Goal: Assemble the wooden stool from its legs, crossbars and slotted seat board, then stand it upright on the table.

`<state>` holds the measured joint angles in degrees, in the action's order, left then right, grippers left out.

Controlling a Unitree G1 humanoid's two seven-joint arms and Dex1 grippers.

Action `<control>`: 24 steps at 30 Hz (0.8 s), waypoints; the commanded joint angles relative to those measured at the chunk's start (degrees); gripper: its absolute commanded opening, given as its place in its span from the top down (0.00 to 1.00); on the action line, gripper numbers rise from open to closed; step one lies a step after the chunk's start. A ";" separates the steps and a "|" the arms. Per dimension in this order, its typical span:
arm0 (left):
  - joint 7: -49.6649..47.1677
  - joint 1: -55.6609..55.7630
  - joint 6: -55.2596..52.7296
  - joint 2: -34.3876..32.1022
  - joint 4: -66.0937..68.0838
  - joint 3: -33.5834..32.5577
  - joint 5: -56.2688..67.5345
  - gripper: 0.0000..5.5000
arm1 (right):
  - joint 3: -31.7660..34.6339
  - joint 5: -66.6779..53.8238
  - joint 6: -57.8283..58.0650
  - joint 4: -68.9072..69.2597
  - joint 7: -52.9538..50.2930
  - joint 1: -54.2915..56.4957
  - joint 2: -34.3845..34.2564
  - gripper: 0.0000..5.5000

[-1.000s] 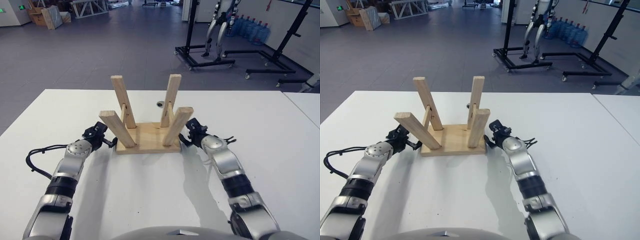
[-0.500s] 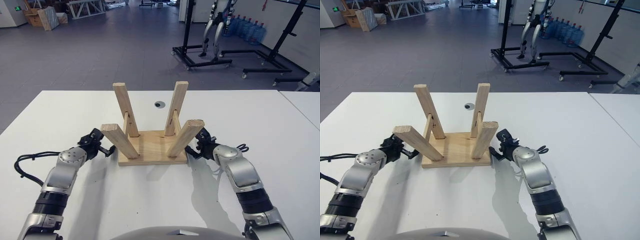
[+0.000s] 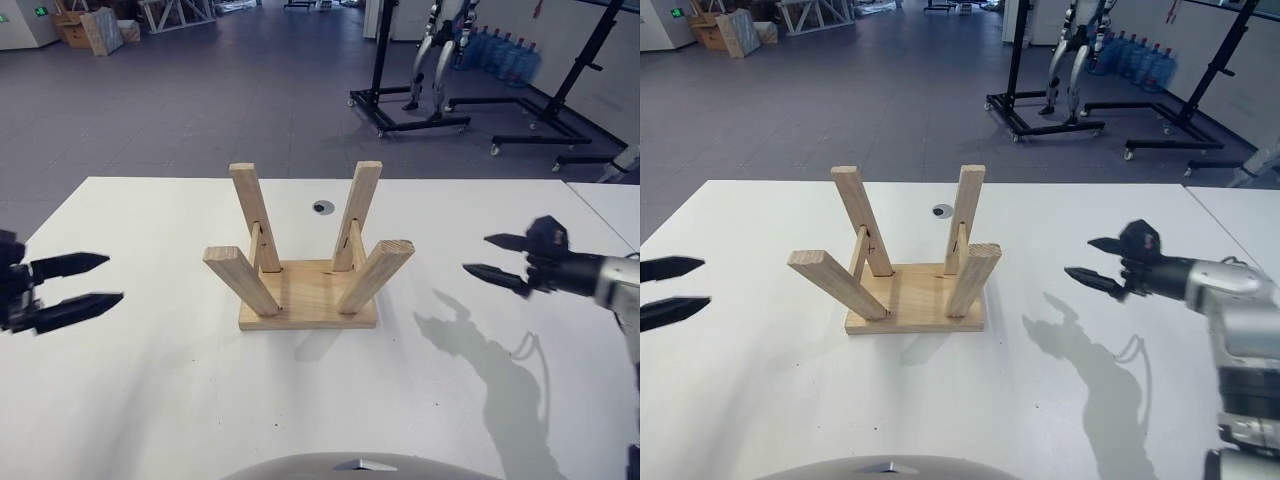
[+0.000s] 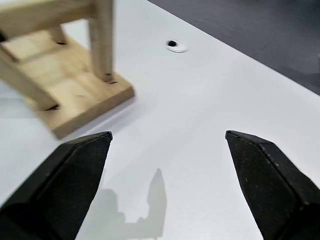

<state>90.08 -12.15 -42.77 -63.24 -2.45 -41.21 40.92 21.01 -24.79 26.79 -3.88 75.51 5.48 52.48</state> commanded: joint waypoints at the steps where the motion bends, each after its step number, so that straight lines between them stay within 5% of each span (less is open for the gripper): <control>1: -5.27 5.04 -0.09 3.52 -9.46 8.58 2.99 0.02 | -1.35 -10.80 3.68 7.79 4.11 -0.99 -4.69 0.24; 9: -15.70 16.93 5.80 11.83 -6.79 25.53 -2.62 0.02 | -13.68 -12.89 2.93 14.41 -4.40 5.27 -16.57 0.24; 24: -23.29 22.53 -0.68 16.68 -16.46 29.28 8.56 0.05 | -19.76 -14.08 2.15 15.71 -9.48 10.90 -21.45 0.23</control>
<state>67.18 9.68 -42.91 -45.94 -19.13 -11.67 48.97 1.96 -40.03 29.55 12.90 66.64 14.92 31.45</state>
